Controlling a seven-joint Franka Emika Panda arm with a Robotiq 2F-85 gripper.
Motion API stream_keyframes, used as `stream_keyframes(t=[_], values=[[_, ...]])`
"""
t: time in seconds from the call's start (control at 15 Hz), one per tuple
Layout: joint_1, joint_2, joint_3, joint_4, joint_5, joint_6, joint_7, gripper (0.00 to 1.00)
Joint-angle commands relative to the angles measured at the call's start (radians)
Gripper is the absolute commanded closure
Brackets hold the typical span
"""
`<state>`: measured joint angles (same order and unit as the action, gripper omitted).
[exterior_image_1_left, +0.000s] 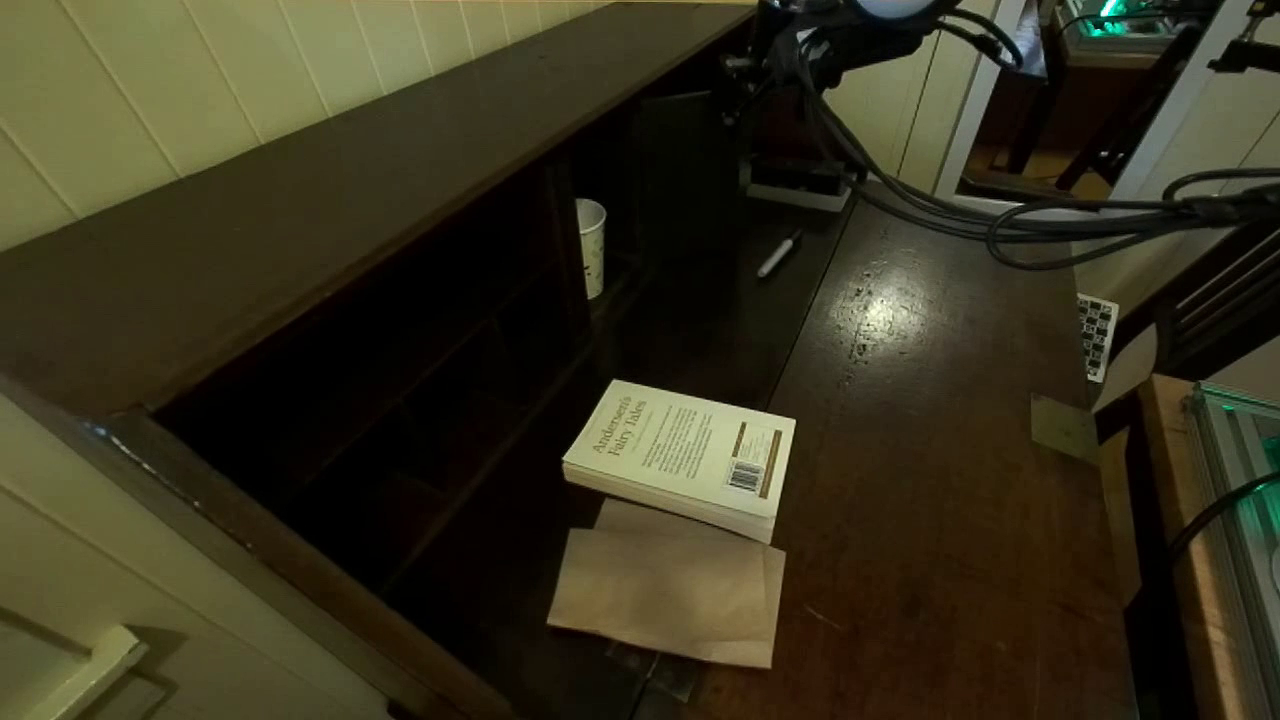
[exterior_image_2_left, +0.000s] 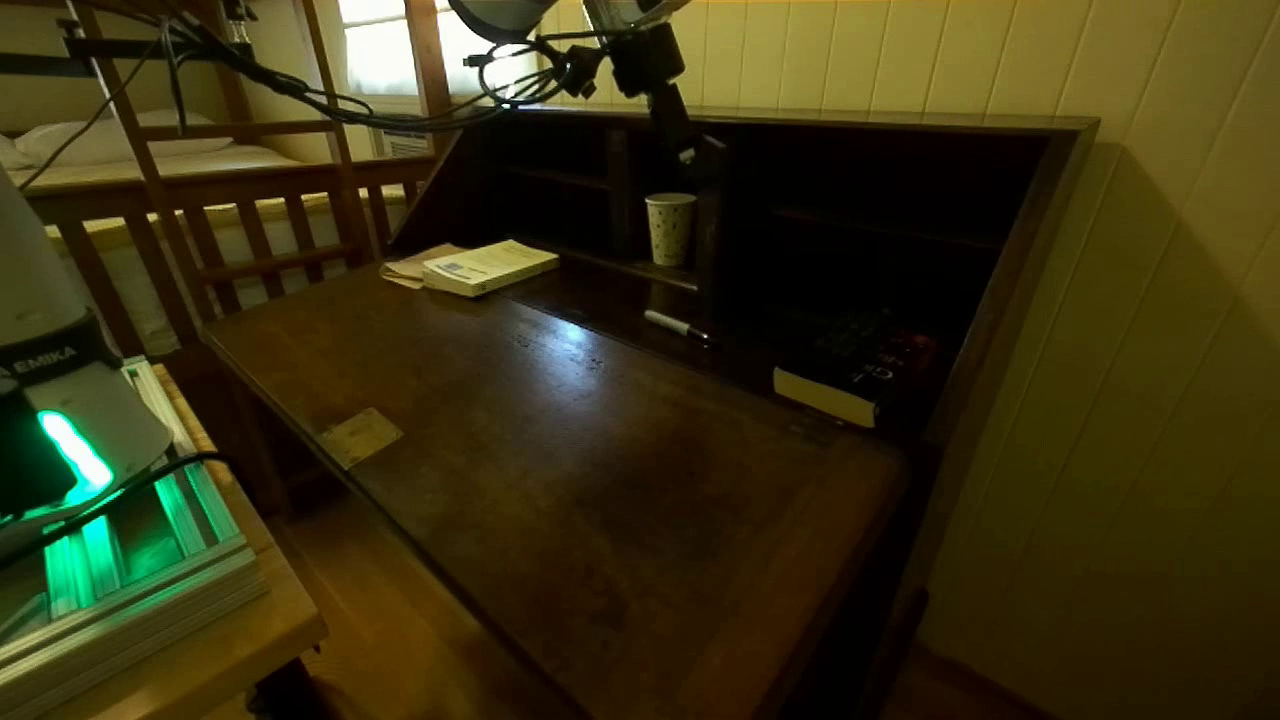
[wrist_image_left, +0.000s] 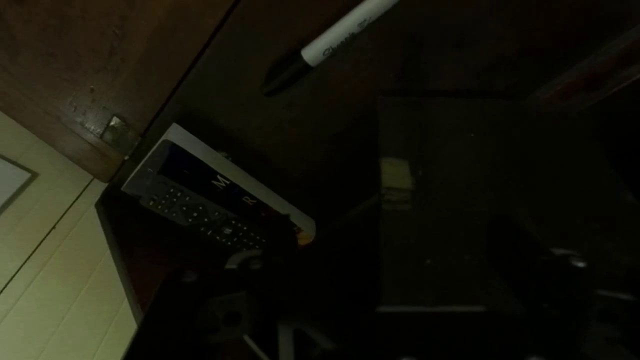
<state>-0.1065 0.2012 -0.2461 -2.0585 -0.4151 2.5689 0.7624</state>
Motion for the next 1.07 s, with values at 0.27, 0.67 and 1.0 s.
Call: stream_keyframes(t=[0.27, 0.67, 1.0], values=[[-0.002, -0.094, 0.000, -0.104, 0.022, -0.061, -0.065, 0.00], [-0.042, -0.104, -0.015, -0.205, 0.017, 0.077, -0.168, 0.00], [-0.071, -0.046, -0.038, -0.255, 0.069, 0.254, -0.239, 0.00]])
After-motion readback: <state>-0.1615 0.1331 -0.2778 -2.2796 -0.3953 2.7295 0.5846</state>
